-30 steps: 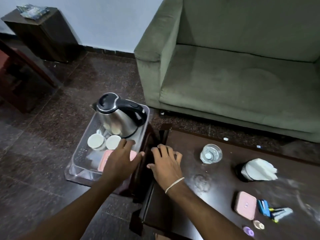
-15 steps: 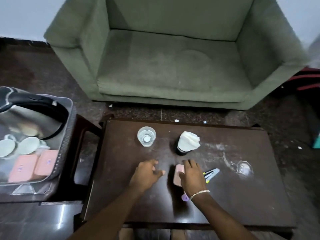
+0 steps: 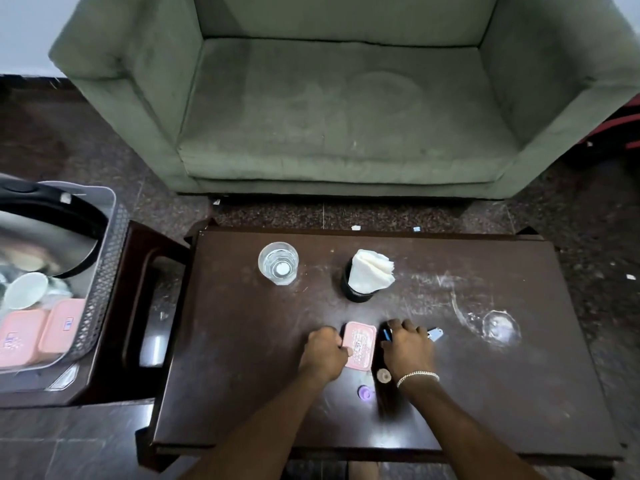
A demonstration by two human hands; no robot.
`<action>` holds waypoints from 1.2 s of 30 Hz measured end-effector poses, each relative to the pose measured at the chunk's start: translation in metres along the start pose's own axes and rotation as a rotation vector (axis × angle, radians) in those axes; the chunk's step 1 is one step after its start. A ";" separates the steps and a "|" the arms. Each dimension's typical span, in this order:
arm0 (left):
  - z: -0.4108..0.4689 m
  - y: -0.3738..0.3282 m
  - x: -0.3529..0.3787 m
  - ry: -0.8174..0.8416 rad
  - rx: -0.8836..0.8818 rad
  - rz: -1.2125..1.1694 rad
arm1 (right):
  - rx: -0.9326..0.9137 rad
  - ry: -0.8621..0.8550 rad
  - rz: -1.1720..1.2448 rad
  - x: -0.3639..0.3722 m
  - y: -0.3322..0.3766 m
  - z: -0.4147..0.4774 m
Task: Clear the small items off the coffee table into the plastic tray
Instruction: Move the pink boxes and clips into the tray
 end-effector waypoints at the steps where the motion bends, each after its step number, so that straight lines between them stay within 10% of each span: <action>1: 0.000 0.000 -0.002 -0.004 0.002 -0.005 | 0.010 -0.002 -0.024 0.001 -0.001 0.001; 13: -0.028 0.010 -0.129 -0.124 0.108 -0.096 | -0.004 -0.154 0.424 -0.061 0.069 -0.043; 22: -0.099 0.052 -0.380 -0.480 0.245 -0.087 | -0.336 -0.161 0.626 -0.141 0.309 -0.089; 29: -0.148 0.173 -0.551 -0.791 0.041 -0.058 | -0.570 -0.129 0.638 -0.168 0.456 -0.126; 36: -0.129 0.244 -0.614 -0.734 -0.252 0.051 | -0.627 -0.042 0.566 -0.153 0.518 -0.132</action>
Point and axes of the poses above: each hand's wrist, its own z-axis towards the middle knuckle, its own x-axis out of the palm, y = z × x, the point moved 9 cm from there along z, towards the middle knuckle, and after that the axes turned 10 degrees about -z, right-handed, at the moved point
